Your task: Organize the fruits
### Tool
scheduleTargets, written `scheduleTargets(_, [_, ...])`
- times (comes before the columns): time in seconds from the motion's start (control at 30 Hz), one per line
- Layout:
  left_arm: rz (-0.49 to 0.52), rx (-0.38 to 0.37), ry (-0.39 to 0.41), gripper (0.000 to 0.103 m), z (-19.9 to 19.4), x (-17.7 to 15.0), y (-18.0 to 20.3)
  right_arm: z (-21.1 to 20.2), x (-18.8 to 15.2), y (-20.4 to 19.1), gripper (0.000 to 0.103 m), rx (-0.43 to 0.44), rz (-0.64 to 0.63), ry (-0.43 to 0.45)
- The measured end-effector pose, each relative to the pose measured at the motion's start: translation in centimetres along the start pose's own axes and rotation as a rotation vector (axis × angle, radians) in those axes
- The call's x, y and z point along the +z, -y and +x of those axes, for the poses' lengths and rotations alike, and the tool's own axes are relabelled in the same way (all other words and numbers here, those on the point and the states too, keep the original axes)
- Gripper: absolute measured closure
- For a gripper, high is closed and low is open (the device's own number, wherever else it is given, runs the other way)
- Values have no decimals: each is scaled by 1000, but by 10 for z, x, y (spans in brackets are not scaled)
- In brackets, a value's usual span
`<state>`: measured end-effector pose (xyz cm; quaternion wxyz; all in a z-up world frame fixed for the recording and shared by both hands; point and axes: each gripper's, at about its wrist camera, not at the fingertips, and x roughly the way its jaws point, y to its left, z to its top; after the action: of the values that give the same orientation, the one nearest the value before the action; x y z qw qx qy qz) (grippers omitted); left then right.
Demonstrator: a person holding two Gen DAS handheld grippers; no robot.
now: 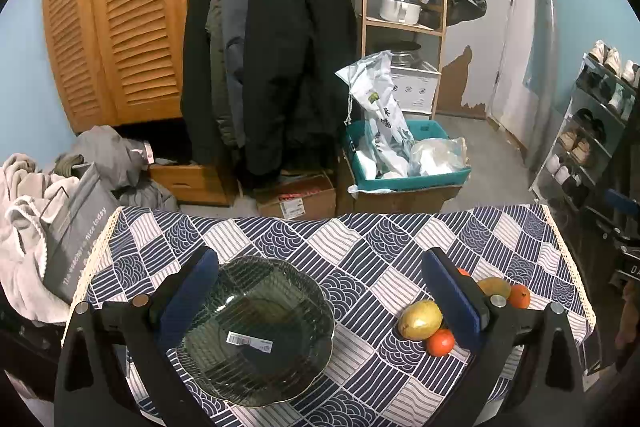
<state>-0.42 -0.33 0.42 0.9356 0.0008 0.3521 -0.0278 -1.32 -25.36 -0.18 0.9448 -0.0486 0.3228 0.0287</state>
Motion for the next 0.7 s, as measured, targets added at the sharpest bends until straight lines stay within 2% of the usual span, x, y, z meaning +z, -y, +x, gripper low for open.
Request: scheduleTargets(0.7, [11, -11, -7, 0, 1, -2, 4, 0, 0, 0, 8, 3, 1, 0])
